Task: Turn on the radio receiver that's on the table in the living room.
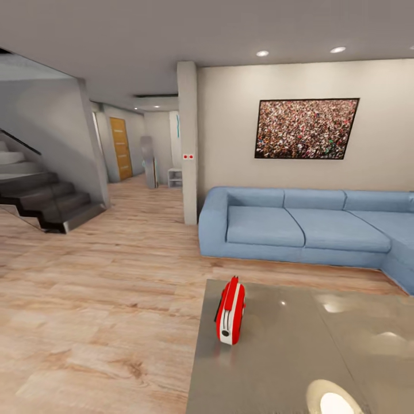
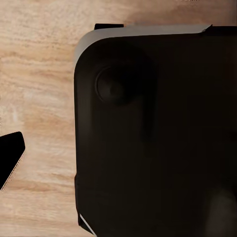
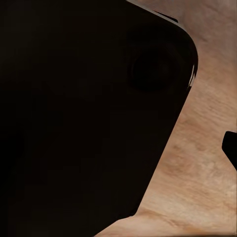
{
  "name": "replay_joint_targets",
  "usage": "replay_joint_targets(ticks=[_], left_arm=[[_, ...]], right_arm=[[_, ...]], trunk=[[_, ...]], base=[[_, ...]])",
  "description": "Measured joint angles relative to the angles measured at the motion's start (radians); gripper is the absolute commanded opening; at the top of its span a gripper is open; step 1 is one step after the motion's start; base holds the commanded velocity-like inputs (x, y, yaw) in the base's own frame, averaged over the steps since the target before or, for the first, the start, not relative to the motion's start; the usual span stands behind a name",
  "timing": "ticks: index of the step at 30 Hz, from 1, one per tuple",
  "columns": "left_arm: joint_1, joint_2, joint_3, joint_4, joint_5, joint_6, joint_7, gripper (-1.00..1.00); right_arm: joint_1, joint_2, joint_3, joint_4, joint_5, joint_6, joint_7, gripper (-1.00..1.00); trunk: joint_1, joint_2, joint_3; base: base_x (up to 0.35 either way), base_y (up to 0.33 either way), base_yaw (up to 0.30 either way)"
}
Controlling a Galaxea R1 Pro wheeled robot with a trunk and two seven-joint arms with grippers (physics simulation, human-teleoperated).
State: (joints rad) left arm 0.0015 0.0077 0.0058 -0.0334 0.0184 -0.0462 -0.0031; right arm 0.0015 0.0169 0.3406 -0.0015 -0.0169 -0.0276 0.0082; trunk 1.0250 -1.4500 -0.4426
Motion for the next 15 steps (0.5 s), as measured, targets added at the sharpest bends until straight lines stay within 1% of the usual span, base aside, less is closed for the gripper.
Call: replay_joint_targets(ticks=[10,13,15], left_arm=[[0.000,0.000,0.000,0.000,0.000,0.000,0.000,1.00],[0.000,0.000,-0.001,0.000,0.000,0.000,0.000,1.00],[0.000,0.000,-0.001,0.000,0.000,0.000,0.000,1.00]], right_arm=[[0.000,0.000,0.000,0.000,0.000,0.000,0.000,1.00],[0.000,0.000,0.000,0.000,0.000,0.001,0.000,1.00],[0.000,0.000,0.000,0.000,0.000,0.001,0.000,1.00]], trunk=[[0.000,0.000,0.000],[0.000,0.000,0.000],[0.000,0.000,0.000]], base=[[0.000,0.000,-0.281],[0.014,0.000,-0.125],[0.144,0.038,-0.047]])
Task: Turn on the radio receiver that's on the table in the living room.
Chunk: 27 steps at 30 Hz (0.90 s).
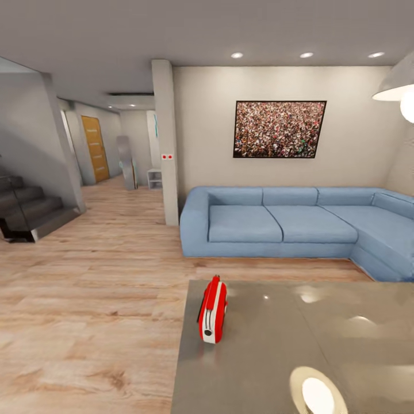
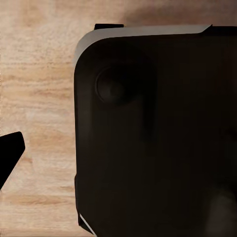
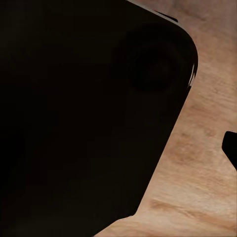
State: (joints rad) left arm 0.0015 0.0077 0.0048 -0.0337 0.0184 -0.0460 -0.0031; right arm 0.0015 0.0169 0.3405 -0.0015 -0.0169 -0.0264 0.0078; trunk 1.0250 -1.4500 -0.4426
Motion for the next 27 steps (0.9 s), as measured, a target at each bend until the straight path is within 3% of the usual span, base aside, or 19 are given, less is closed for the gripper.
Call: replay_joint_targets(ticks=[14,27], left_arm=[[0.000,0.003,0.000,0.000,0.001,0.000,0.000,1.00],[0.000,0.002,0.001,0.000,0.002,0.000,0.000,1.00]], right_arm=[[0.000,0.000,0.000,0.000,0.000,0.000,0.000,1.00],[0.000,0.000,0.000,0.000,0.000,0.000,0.000,1.00]], trunk=[[0.000,0.000,0.000],[0.000,0.000,0.000]], base=[[0.285,0.100,-0.003],[0.079,0.008,0.000]])
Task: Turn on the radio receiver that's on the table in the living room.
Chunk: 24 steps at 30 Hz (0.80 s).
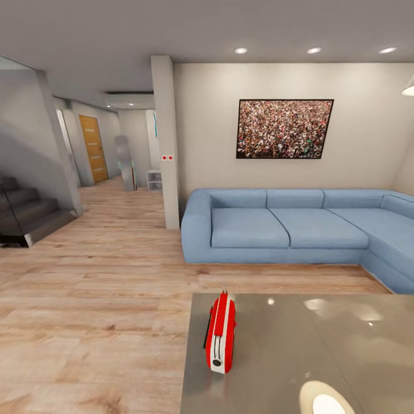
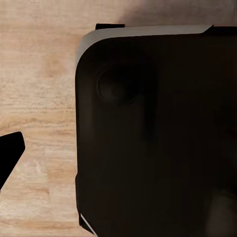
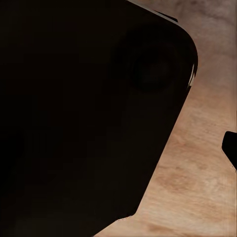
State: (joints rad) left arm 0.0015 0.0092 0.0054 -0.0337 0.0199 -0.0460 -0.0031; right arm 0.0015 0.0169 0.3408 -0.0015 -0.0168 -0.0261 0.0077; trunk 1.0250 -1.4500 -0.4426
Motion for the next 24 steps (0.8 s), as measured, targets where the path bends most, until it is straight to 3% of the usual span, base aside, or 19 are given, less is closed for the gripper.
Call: replay_joint_targets(ticks=[6,24], left_arm=[[0.000,0.001,-0.001,0.000,0.000,-0.001,0.000,1.00],[0.000,-0.002,0.001,0.000,0.000,-0.002,0.000,1.00]], right_arm=[[0.000,0.000,0.000,0.000,0.000,0.000,0.000,1.00],[0.000,-0.003,0.000,0.000,0.000,0.000,-0.001,1.00]], trunk=[[0.000,0.000,0.000],[-0.004,0.007,0.003]], base=[[0.180,0.000,0.000],[0.008,0.000,0.000]])
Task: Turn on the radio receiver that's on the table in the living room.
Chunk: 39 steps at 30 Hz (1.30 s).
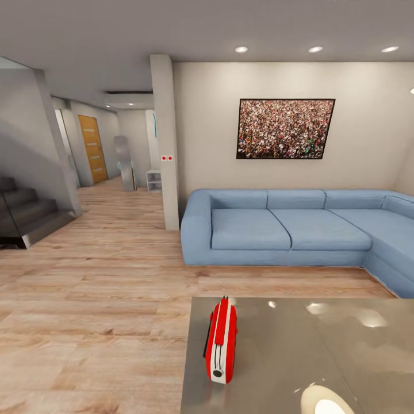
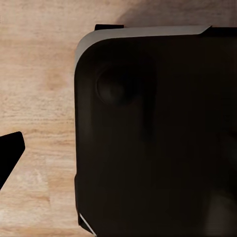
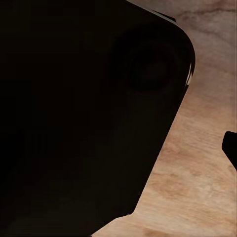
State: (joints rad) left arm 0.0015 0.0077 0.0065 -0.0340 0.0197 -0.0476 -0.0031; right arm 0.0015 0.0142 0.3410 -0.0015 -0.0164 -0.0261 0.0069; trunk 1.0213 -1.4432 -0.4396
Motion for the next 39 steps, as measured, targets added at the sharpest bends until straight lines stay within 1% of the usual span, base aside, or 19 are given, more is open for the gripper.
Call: replay_joint_targets(ticks=[39], left_arm=[[0.000,0.000,0.004,0.000,-0.001,0.000,0.000,1.00]], right_arm=[[0.000,-0.002,0.002,0.000,0.000,0.000,0.002,1.00]], trunk=[[-0.149,0.273,0.122]], base=[[0.000,0.000,0.000]])
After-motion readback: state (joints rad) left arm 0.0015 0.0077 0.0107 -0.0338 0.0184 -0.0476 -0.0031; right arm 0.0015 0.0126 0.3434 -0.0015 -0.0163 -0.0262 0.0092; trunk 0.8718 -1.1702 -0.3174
